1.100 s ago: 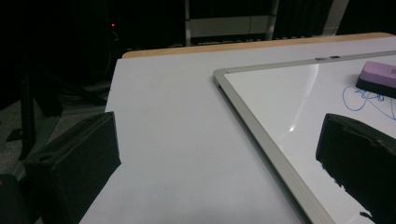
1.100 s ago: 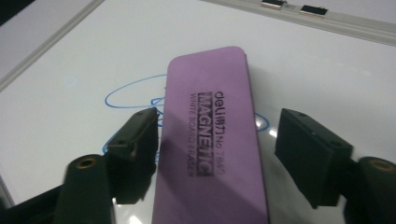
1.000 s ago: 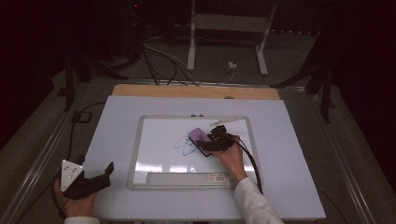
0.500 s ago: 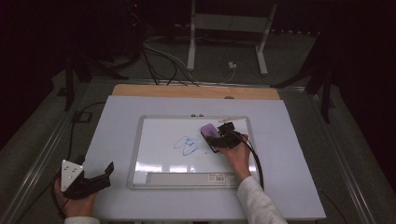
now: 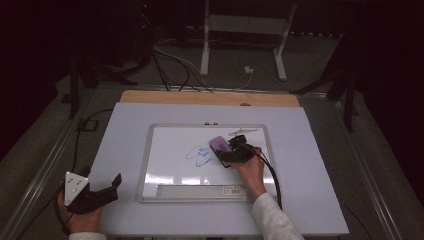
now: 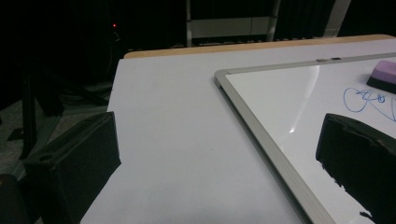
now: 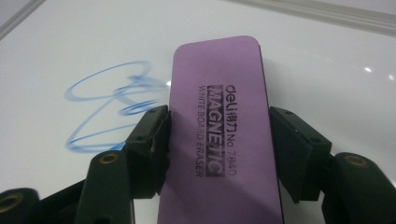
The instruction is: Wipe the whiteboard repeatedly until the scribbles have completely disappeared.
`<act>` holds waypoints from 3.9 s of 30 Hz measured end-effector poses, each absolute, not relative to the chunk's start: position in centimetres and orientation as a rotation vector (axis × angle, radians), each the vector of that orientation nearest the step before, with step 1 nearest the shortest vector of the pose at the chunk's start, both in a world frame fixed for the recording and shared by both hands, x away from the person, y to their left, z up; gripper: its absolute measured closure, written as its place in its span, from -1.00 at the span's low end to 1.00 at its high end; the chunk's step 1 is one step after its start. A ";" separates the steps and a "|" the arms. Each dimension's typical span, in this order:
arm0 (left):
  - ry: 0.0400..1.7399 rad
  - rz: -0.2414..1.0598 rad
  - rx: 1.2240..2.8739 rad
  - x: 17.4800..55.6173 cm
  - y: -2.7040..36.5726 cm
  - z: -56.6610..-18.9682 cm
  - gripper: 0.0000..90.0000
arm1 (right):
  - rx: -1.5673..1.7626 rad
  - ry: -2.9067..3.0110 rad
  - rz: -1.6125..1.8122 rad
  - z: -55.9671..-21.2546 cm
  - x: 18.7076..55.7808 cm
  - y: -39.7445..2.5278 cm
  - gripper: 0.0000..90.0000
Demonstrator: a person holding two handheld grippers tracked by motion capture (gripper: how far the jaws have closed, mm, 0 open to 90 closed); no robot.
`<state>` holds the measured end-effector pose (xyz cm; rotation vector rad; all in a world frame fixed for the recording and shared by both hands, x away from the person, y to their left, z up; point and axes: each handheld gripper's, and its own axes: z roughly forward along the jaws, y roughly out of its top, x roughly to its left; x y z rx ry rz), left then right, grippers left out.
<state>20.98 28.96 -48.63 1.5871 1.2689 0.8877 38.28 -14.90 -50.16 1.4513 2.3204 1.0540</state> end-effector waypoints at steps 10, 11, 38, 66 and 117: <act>1.269 0.885 1.592 21.0 28.9 -48.7 -0.99 | 1.523 2.271 1.039 -50.1 38.7 -16.0 -0.09; 1.268 0.884 1.593 21.0 28.8 -48.7 -0.99 | 1.507 2.282 1.042 -50.1 38.5 -15.8 -0.09; 1.268 0.884 1.593 21.0 28.8 -48.7 -0.99 | 1.442 2.361 1.068 -50.1 37.4 -14.2 -0.09; 1.269 0.882 1.590 21.0 28.9 -48.7 -0.99 | 1.451 2.299 1.026 -50.1 38.3 -13.1 -0.09; 1.272 0.875 1.579 20.9 29.1 -48.7 -0.99 | 1.426 2.322 0.999 -50.1 38.8 -9.9 -0.09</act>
